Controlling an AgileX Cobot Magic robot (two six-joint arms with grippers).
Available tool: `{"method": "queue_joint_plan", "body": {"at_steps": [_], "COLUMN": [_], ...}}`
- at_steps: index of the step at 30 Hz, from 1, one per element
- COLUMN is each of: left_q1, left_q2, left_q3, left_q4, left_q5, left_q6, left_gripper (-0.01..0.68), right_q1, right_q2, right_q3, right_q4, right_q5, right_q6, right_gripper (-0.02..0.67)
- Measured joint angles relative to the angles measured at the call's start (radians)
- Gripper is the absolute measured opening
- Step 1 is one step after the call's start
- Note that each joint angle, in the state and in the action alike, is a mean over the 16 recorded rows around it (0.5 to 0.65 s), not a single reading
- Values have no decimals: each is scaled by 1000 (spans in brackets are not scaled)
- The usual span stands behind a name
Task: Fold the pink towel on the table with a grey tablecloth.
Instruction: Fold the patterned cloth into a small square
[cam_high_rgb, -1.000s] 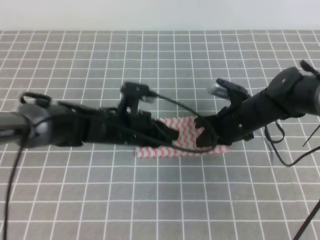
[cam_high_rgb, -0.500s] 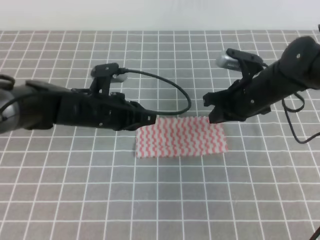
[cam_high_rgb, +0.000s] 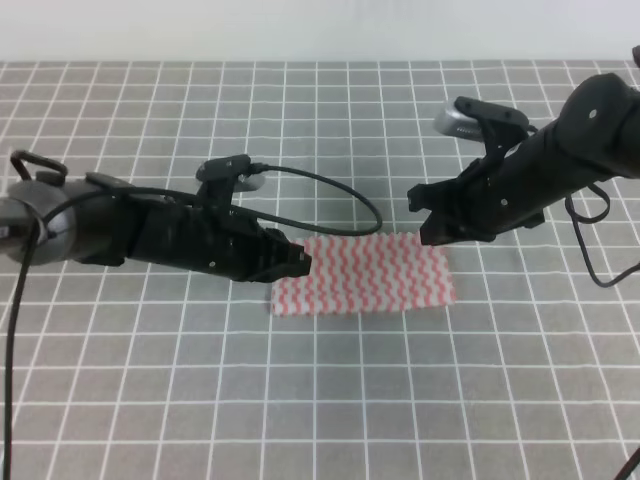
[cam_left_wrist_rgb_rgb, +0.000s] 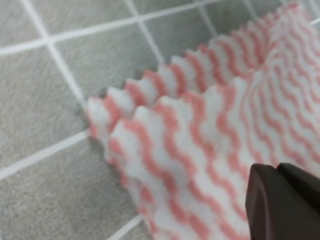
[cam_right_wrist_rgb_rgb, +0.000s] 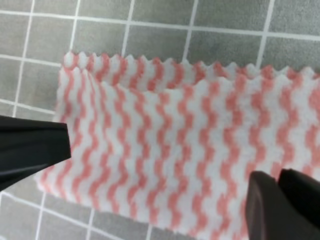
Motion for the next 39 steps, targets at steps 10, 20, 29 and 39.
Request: {"method": "queue_joint_plan", "body": {"at_steps": [10, 20, 29, 39], "left_q1": [0, 0, 0, 0], "left_q2": [38, 42, 42, 41], "left_q3": [-1, -2, -2, -2], "left_q4": [40, 72, 78, 78], "left_q5": [-34, -44, -34, -29], "left_q6": [-36, -66, -73, -74], "left_gripper": [0, 0, 0, 0], "right_q1": [-28, -53, -56, -55], "right_q2": [50, 63, 67, 92], "right_q3": [0, 0, 0, 0], "right_q4": [10, 27, 38, 50], "right_q5": [-3, -3, 1, 7], "right_q6": [30, 29, 27, 27], "right_gripper": [223, 238, 239, 233]}}
